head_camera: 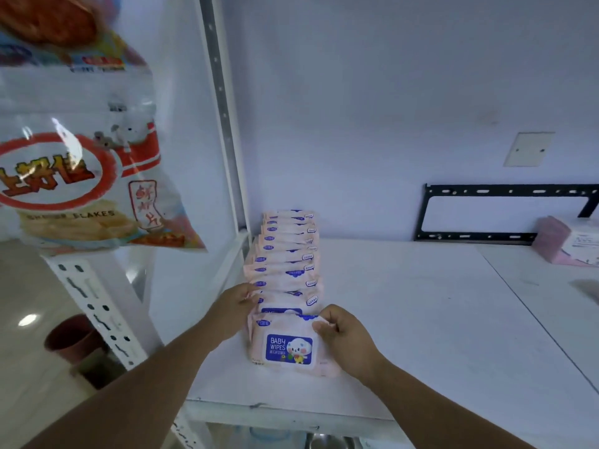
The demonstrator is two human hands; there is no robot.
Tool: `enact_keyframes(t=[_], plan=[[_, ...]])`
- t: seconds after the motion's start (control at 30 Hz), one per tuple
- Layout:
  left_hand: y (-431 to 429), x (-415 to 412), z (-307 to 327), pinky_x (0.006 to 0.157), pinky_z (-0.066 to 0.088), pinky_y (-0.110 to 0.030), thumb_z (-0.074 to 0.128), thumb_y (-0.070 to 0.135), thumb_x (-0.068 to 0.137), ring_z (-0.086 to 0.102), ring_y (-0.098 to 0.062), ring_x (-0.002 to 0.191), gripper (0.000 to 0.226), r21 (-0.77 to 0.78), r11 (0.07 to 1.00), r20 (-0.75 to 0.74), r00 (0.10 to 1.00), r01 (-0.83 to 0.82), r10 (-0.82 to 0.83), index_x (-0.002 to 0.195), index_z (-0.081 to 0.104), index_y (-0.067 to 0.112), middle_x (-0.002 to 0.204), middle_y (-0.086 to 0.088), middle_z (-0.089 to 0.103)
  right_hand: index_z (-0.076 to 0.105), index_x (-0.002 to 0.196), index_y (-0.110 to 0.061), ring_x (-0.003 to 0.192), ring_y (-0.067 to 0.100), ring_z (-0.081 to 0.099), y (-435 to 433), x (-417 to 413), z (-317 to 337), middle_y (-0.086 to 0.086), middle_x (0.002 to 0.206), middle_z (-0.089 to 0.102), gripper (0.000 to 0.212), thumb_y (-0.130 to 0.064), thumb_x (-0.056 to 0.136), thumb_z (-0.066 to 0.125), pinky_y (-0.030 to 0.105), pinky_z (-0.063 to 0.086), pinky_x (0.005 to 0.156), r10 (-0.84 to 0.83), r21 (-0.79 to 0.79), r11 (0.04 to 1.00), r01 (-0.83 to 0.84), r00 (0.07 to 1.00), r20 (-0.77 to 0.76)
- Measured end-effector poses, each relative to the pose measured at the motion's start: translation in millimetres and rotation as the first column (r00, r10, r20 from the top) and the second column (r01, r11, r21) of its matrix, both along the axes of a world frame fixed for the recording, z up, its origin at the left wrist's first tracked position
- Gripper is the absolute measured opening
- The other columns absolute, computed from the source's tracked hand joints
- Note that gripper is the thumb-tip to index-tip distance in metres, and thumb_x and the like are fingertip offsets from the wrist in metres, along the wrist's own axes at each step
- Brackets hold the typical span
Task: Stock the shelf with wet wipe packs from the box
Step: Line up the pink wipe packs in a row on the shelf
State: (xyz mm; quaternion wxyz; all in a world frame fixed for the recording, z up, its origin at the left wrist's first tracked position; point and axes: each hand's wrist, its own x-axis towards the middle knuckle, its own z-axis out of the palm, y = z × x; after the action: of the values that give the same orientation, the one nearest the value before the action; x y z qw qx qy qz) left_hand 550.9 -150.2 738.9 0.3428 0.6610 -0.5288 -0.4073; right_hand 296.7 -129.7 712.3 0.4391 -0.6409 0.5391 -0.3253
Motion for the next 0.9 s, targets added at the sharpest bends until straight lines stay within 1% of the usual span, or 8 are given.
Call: enact_keyframes(t=[0.07,0.13,0.2,0.37,0.47,0.67,0.77,0.9], plan=[[-7,0,-4,0.072,0.052,-0.015,0.054,0.015,0.102,0.063,-0.006,0.095,0.016,-0.019,0.999,0.043,0.998,-0.035,0.036,0.112,0.065,0.021,0.113,0.003,0.067,0.061,0.083,-0.026,0.091,0.017,0.073,-10,8,-7,-0.002,0.095,0.075,0.016,-0.028,0.099,0.06,0.039,0.06,0.082,0.002,0.028,1.0,-0.003,0.999,0.045],[-14,0,-7,0.063,0.047,-0.01,0.054,0.018,0.102,0.062,-0.004,0.092,0.019,-0.034,0.997,0.065,0.996,-0.062,0.064,0.117,0.065,0.018,0.113,0.003,0.067,0.061,0.085,-0.023,0.091,0.015,0.073,-18,15,-11,-0.003,0.096,0.076,0.014,-0.025,0.099,0.06,0.035,0.06,0.079,0.003,0.038,0.999,-0.006,0.997,0.083],[-20,2,-7,0.067,0.053,-0.015,0.054,0.02,0.103,0.065,-0.009,0.094,0.02,-0.022,0.996,0.067,0.994,-0.089,0.09,0.119,0.065,0.017,0.115,0.002,0.067,0.059,0.082,-0.024,0.088,0.015,0.072,-26,22,-13,-0.003,0.093,0.075,0.017,-0.023,0.1,0.059,0.024,0.055,0.071,-0.006,0.03,1.0,0.004,0.997,0.072],[-33,8,-4,0.089,0.06,-0.043,0.055,0.028,0.101,0.07,-0.019,0.097,0.021,-0.055,0.989,0.124,0.981,-0.14,0.146,0.117,0.067,0.021,0.115,0.0,0.072,0.06,0.093,-0.012,0.087,0.022,0.069,-43,42,-11,0.008,0.096,0.072,0.015,-0.024,0.101,0.054,0.025,0.055,0.063,-0.047,0.026,0.999,0.046,0.999,0.01],[-34,8,-4,0.087,0.06,-0.04,0.055,0.032,0.101,0.069,-0.017,0.095,0.021,-0.057,0.986,0.159,0.973,-0.158,0.165,0.119,0.065,0.025,0.118,0.002,0.07,0.061,0.093,-0.016,0.086,0.016,0.068,-44,46,-8,0.002,0.096,0.073,0.014,-0.021,0.102,0.051,0.012,0.05,0.055,-0.059,0.025,0.998,0.058,0.998,0.027],[-25,2,0,0.082,0.056,-0.029,0.053,0.027,0.102,0.062,-0.016,0.101,0.029,-0.086,0.979,0.238,0.95,-0.185,0.201,0.13,0.059,0.025,0.129,0.001,0.063,0.061,0.092,-0.026,0.093,0.012,0.069,-45,35,-4,-0.009,0.098,0.072,0.016,-0.041,0.096,0.06,0.035,0.059,0.083,-0.047,0.018,0.999,0.048,0.997,-0.063],[-19,-1,7,0.096,0.051,-0.039,0.062,0.032,0.094,0.054,-0.023,0.118,0.031,-0.206,0.95,0.371,0.879,-0.235,0.298,0.125,0.062,0.029,0.133,-0.001,0.057,0.057,0.092,-0.026,0.089,0.01,0.065,-41,24,8,-0.008,0.095,0.068,0.025,-0.049,0.091,0.065,0.026,0.051,0.073,-0.074,0.009,0.997,0.076,0.99,-0.123],[-2,-15,20,0.094,0.046,-0.035,0.068,0.036,0.09,0.05,-0.021,0.12,0.018,-0.305,0.952,0.557,0.812,0.005,0.174,0.107,0.066,0.034,0.125,0.007,0.058,0.059,0.098,-0.019,0.084,0.011,0.059,-24,-7,18,-0.002,0.096,0.064,0.023,-0.04,0.094,0.064,0.022,0.044,0.072,-0.092,-0.124,0.99,0.063,0.966,-0.243]])
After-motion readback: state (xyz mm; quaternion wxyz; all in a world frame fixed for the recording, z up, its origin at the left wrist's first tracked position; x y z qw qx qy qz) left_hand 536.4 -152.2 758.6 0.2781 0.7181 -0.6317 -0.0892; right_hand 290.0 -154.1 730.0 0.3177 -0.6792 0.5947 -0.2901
